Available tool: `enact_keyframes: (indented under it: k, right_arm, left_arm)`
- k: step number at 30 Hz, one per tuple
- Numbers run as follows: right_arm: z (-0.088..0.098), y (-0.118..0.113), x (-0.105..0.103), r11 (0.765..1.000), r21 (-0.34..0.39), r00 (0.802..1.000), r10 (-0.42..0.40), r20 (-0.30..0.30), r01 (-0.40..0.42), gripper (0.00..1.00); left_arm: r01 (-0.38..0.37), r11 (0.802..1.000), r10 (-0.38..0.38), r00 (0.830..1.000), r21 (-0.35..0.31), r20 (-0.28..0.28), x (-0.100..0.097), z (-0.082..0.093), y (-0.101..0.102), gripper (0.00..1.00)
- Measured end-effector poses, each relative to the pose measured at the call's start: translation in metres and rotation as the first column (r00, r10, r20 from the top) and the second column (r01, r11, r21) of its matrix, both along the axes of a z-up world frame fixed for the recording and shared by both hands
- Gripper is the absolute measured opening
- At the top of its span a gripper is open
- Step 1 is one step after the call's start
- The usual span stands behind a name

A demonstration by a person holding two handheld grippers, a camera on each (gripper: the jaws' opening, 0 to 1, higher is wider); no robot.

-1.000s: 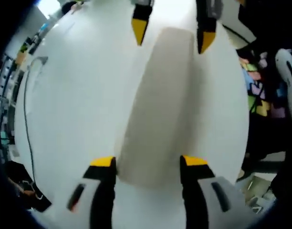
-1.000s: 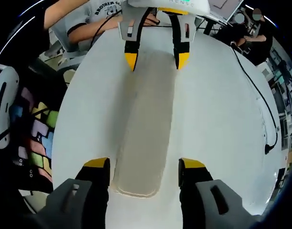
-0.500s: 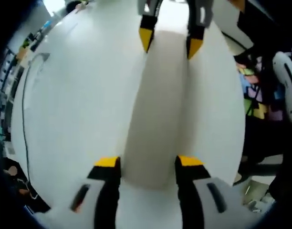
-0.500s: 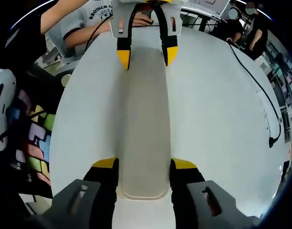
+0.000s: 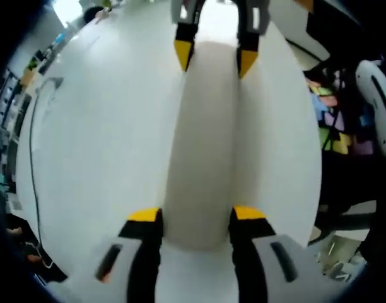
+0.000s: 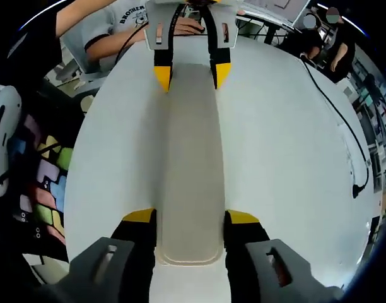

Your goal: Arrange the utensils inside the cutlery case until each visible utensil rests in its matching compartment.

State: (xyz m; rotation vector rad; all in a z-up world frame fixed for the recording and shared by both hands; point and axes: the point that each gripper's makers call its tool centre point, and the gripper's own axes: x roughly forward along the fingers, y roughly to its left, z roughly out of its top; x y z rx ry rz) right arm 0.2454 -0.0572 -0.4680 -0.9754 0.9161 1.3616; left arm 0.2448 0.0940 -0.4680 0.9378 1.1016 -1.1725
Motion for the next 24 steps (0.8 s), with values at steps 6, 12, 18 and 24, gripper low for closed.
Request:
enact_keyframes:
  k: [6,12,18,24]
  right_arm:
    - [0.003,-0.005,0.004,1.0,-0.026,1.0,-0.008,0.011,0.009,0.42]
    - [0.013,-0.012,0.018,1.0,-0.017,0.999,-0.023,0.023,0.023,0.42]
    - [0.019,-0.017,0.043,0.999,-0.031,0.998,-0.042,0.046,0.043,0.42]
    - [0.018,-0.023,0.063,0.998,-0.046,0.998,-0.041,0.058,0.044,0.43]
  left_arm:
    - [0.027,1.0,-0.027,1.0,-0.017,0.002,0.004,0.006,-0.005,0.44]
    - [0.042,0.999,-0.042,0.999,-0.014,0.017,0.017,0.018,-0.013,0.43]
    - [0.068,0.998,-0.069,0.997,0.007,0.041,0.044,0.026,-0.018,0.43]
    - [0.058,0.998,-0.058,0.997,0.019,0.044,0.063,0.023,-0.023,0.43]
